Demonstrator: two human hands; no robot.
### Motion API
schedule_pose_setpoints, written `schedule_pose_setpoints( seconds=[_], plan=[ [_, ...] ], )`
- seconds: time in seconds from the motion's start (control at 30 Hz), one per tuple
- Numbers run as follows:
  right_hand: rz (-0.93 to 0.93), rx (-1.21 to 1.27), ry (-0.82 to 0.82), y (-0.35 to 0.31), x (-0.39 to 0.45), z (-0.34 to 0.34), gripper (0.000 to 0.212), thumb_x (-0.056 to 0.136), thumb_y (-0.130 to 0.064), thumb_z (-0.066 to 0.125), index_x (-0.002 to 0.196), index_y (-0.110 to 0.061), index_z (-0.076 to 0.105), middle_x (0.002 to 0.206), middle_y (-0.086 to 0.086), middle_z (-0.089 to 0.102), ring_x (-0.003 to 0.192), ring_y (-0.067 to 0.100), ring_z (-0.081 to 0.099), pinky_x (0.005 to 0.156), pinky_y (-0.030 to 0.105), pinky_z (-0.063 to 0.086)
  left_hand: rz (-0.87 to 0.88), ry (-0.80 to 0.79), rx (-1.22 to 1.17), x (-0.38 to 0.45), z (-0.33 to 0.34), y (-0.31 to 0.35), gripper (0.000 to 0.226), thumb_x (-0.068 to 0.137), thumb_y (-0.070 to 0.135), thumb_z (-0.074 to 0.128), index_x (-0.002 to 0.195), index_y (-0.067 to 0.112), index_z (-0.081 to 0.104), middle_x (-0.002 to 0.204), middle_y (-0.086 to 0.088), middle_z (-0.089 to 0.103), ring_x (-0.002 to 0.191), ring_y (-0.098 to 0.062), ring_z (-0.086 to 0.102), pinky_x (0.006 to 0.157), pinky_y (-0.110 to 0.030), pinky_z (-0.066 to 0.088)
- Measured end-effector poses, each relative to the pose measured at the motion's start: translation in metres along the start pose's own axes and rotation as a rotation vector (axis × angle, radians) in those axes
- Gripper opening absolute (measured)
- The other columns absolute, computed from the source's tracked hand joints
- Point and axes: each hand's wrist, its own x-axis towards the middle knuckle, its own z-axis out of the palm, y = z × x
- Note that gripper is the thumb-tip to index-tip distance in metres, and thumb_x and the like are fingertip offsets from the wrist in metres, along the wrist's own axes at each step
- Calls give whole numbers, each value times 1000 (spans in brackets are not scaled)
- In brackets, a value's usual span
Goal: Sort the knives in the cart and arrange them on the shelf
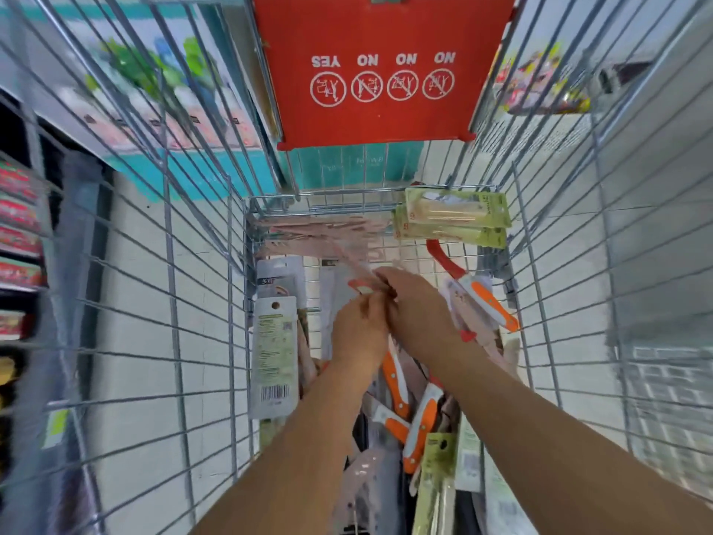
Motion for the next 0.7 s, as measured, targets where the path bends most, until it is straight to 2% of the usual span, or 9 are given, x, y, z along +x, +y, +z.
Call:
schedule_pose_setpoints(
  seconds=[0.07, 0.17, 0.27, 0.33, 0.4, 0.5, 0.57, 0.6, 0.7],
  plan=[
    [56, 58, -52, -8, -10, 1, 27, 92, -7, 52, 117, -8, 61, 103, 12, 68, 94, 27, 63, 80, 35, 48, -61, 47, -25, 0, -6, -8, 41, 101, 35, 38, 75, 10, 59, 77, -10, 63, 77, -28, 58, 64, -32, 44],
    [87, 90, -129, -7, -25, 5, 39, 94, -12, 50, 133, -17, 49, 119, 6, 63, 106, 24, 60, 91, 35, 47, -158, 126, -45, -1, -12, -25, 35, 99, 34, 41, 86, 8, 60, 85, -10, 65, 81, -29, 61, 74, -37, 51],
    [272, -165, -113, 16, -35, 8, 57, 93, -30, 53, 143, -18, 29, 139, 9, 43, 127, 29, 41, 103, 38, 35, -211, 209, -22, -7, -20, -40, 24, 100, 28, 35, 97, 12, 53, 93, -12, 65, 86, -33, 63, 78, -41, 53],
    [409, -369, -154, 30, -46, 11, 78, 87, -49, 57, 146, -13, 20, 145, 13, 32, 134, 32, 29, 111, 40, 24, -235, 173, 152, -16, -26, -47, 21, 99, 17, 36, 113, 6, 48, 103, -14, 60, 94, -34, 61, 72, -35, 47],
    [467, -425, -179, 35, -56, 16, 91, 82, -63, 55, 146, -9, 18, 147, 15, 28, 137, 33, 26, 112, 42, 22, -209, 107, 325, -26, -27, -55, 26, 96, 13, 41, 119, 0, 45, 110, -16, 57, 95, -33, 60, 67, -34, 45],
    [408, -410, -106, 23, -64, 16, 85, 83, -58, 58, 144, -9, 25, 146, 18, 31, 132, 38, 32, 108, 47, 28, -187, 50, 482, -42, -23, -61, 34, 94, 19, 49, 122, 0, 43, 118, -16, 46, 98, -33, 58, 74, -37, 47],
    [284, -437, 24, 18, -65, 18, 82, 77, -49, 71, 138, -9, 35, 135, 25, 43, 117, 45, 45, 98, 53, 39, -193, 46, 494, -46, -21, -63, 35, 92, 20, 53, 120, 2, 42, 117, -14, 45, 97, -33, 58, 76, -39, 48],
    [263, -486, 42, 15, -64, 18, 84, 75, -50, 73, 137, -8, 35, 131, 27, 46, 113, 46, 48, 96, 53, 41, -190, 55, 488, -47, -21, -63, 33, 90, 19, 55, 117, 4, 43, 114, -14, 48, 95, -33, 59, 75, -39, 48],
    [373, -491, -108, 19, -62, 25, 76, 88, -53, 54, 142, -9, 25, 135, 20, 37, 125, 38, 36, 107, 43, 29, -198, 60, 513, -46, -20, -65, 30, 87, 14, 58, 113, 6, 45, 105, -12, 59, 92, -30, 62, 71, -37, 49]
  ],
)
